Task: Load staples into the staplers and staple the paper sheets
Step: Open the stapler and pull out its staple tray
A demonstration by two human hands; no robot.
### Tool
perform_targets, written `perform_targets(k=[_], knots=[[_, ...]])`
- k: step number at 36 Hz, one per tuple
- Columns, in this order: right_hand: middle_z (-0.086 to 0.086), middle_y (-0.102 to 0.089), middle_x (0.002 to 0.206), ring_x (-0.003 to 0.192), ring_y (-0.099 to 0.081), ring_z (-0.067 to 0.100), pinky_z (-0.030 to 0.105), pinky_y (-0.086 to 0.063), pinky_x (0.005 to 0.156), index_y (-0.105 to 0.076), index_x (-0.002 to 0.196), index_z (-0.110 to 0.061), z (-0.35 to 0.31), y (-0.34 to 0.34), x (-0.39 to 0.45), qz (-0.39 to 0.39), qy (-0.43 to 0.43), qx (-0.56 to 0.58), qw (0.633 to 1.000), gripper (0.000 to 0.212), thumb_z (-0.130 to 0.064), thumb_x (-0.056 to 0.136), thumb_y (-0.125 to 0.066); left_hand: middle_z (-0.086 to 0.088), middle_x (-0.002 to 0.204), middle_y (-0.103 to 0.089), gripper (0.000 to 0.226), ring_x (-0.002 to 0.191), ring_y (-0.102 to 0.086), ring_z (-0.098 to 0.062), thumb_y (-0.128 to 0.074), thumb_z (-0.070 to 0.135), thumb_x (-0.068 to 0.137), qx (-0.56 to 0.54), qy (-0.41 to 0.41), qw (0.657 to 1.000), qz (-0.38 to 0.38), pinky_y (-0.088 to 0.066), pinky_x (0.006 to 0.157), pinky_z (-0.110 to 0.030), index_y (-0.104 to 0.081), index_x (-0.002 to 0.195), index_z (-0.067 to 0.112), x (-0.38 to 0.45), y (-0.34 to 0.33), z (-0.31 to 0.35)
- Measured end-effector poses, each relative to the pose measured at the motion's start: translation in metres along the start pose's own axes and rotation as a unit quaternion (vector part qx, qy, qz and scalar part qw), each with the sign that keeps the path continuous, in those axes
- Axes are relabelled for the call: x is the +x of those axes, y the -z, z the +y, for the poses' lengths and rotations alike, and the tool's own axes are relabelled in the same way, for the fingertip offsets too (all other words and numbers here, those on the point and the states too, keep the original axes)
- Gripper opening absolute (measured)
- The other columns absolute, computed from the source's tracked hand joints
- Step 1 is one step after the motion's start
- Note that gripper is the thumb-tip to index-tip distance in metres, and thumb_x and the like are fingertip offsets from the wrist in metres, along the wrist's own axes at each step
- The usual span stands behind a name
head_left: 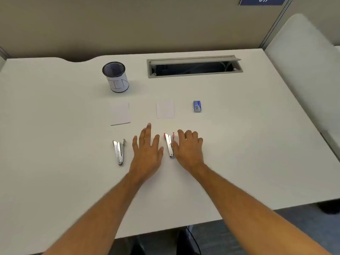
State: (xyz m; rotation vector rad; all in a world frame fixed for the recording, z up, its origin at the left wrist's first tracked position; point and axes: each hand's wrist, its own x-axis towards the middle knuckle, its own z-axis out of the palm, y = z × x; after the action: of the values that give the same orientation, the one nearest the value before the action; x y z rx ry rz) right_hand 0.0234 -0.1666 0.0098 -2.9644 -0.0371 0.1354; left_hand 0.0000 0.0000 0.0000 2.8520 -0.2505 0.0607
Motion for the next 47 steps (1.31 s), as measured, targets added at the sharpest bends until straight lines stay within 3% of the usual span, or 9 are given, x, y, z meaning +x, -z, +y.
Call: perform_targets(k=[6, 14, 23, 32, 37, 42, 45, 47], knots=[[0.009, -0.056, 0.136, 0.122, -0.047, 0.027, 0.042, -0.039, 0.099, -0.042, 0.147, -0.016, -0.002, 0.002, -0.002, -0.013, 0.005, 0.021, 1.0, 0.048, -0.044, 0.107, -0.035, -0.016, 0.166, -0.029, 0.052, 0.145, -0.037, -0.035, -0.051, 0.04, 0.104, -0.033, -0.002, 0.999, -0.025, -0.033, 0.111, -0.053, -0.049, 0.147, 0.011, 0.007, -0.003, 0.007], [0.008, -0.058, 0.132, 0.121, -0.048, 0.029, 0.043, -0.037, 0.098, -0.043, 0.146, -0.015, 0.002, 0.004, 0.0, -0.034, -0.007, 0.04, 0.999, 0.05, -0.046, 0.106, -0.04, -0.003, 0.173, -0.008, 0.103, 0.148, -0.024, -0.025, -0.059, 0.071, 0.087, -0.079, -0.047, 0.989, -0.118, -0.03, 0.113, -0.045, -0.017, 0.163, 0.015, 0.019, -0.013, 0.001], [0.007, -0.063, 0.121, 0.114, -0.051, 0.028, 0.042, -0.039, 0.094, -0.049, 0.134, -0.016, 0.0, 0.008, 0.007, -0.058, -0.022, 0.065, 0.996, 0.042, -0.047, 0.105, -0.044, -0.008, 0.162, -0.034, 0.1, 0.141, -0.037, -0.029, -0.072, 0.058, 0.085, -0.103, -0.051, 0.986, -0.122, -0.034, 0.112, -0.042, -0.028, 0.159, 0.007, 0.033, -0.014, 0.001], [0.009, -0.065, 0.112, 0.109, -0.054, 0.029, 0.041, -0.046, 0.087, -0.055, 0.12, -0.011, -0.003, 0.011, 0.009, -0.074, -0.037, 0.092, 0.992, 0.033, -0.039, 0.105, -0.048, -0.008, 0.164, -0.029, 0.113, 0.147, -0.032, -0.027, -0.084, 0.049, 0.078, -0.158, -0.054, 0.975, -0.148, -0.029, 0.118, -0.033, -0.021, 0.161, 0.005, 0.04, -0.009, 0.003], [0.011, -0.066, 0.109, 0.105, -0.059, 0.029, 0.044, -0.054, 0.084, -0.061, 0.117, -0.009, -0.005, 0.013, 0.009, -0.083, -0.053, 0.161, 0.982, 0.023, -0.026, 0.102, -0.054, -0.001, 0.171, -0.017, 0.12, 0.155, -0.022, -0.019, -0.085, 0.048, 0.077, -0.194, -0.041, 0.966, -0.164, -0.024, 0.121, -0.03, -0.011, 0.164, 0.013, 0.039, -0.007, 0.003], [0.004, -0.074, 0.103, 0.091, -0.07, 0.023, 0.037, -0.059, 0.079, -0.065, 0.12, -0.013, -0.007, 0.014, 0.006, -0.061, -0.121, 0.296, 0.946, 0.023, -0.018, 0.098, -0.059, 0.003, 0.172, -0.012, 0.118, 0.15, -0.037, -0.019, -0.085, 0.041, 0.078, -0.21, -0.042, 0.963, -0.164, -0.038, 0.118, -0.034, -0.009, 0.165, 0.016, 0.035, -0.007, 0.004], [0.003, -0.076, 0.096, 0.081, -0.07, 0.016, 0.02, -0.05, 0.062, -0.065, 0.12, -0.017, -0.008, 0.014, 0.007, -0.052, -0.168, 0.403, 0.898, 0.028, -0.011, 0.094, -0.062, 0.005, 0.171, -0.011, 0.114, 0.122, -0.062, -0.021, -0.085, 0.03, 0.079, -0.219, -0.038, 0.963, -0.15, -0.052, 0.104, -0.038, -0.01, 0.164, 0.016, 0.033, -0.006, 0.007], [0.004, -0.077, 0.093, 0.079, -0.072, 0.014, 0.02, -0.054, 0.066, -0.065, 0.122, -0.017, -0.009, 0.015, 0.008, -0.052, -0.19, 0.465, 0.863, 0.032, -0.007, 0.092, -0.063, 0.006, 0.17, -0.011, 0.112, 0.107, -0.068, -0.023, -0.085, 0.022, 0.081, -0.224, -0.04, 0.964, -0.135, -0.057, 0.094, -0.037, -0.01, 0.164, 0.016, 0.033, -0.005, 0.008]])
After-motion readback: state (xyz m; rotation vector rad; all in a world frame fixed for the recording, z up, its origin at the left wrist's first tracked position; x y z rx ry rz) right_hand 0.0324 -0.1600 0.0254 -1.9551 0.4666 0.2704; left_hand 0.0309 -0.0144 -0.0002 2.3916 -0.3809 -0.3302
